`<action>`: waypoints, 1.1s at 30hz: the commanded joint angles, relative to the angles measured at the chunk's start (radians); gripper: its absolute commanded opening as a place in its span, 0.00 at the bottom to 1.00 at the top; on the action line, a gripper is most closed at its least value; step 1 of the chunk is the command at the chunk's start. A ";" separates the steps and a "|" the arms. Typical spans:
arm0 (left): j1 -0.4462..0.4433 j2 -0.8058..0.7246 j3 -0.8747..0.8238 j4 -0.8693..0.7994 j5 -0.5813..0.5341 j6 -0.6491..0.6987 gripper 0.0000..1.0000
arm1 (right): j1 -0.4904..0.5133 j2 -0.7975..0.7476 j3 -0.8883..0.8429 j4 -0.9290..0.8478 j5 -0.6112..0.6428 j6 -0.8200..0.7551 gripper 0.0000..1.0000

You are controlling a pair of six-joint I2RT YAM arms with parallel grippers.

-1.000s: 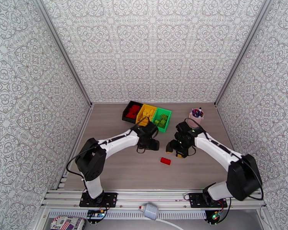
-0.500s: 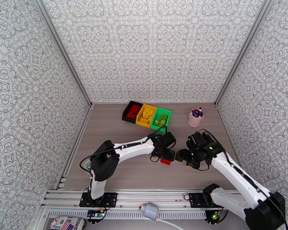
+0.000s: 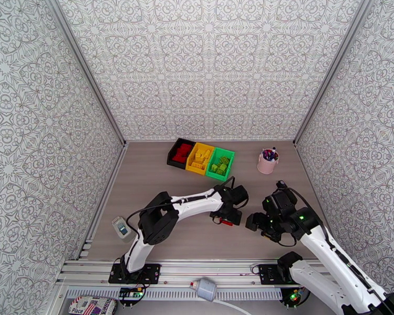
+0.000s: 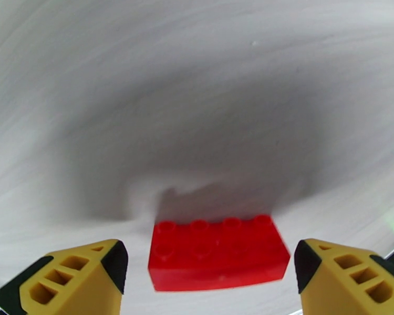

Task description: Sort the legos into containers by color

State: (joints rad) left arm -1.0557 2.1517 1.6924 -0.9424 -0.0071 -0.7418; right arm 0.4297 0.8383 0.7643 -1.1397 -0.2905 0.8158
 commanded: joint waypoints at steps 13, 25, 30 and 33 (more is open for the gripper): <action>-0.009 0.055 0.053 -0.061 0.001 -0.036 0.75 | -0.008 -0.015 -0.008 -0.025 0.006 -0.008 0.74; 0.041 -0.039 -0.015 -0.024 0.021 -0.045 0.59 | -0.008 0.037 -0.026 0.099 -0.063 0.013 0.72; 0.117 -0.132 -0.101 0.058 0.083 -0.052 0.57 | -0.006 0.125 -0.014 0.227 -0.121 0.040 0.71; 0.174 -0.179 -0.150 0.099 0.128 -0.059 0.56 | 0.001 0.208 0.028 0.283 -0.137 0.042 0.71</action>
State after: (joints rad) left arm -0.9268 2.0388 1.5761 -0.9096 0.0601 -0.7834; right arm 0.4301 0.9939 0.7563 -0.9512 -0.3847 0.8406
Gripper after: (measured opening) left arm 0.664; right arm 0.710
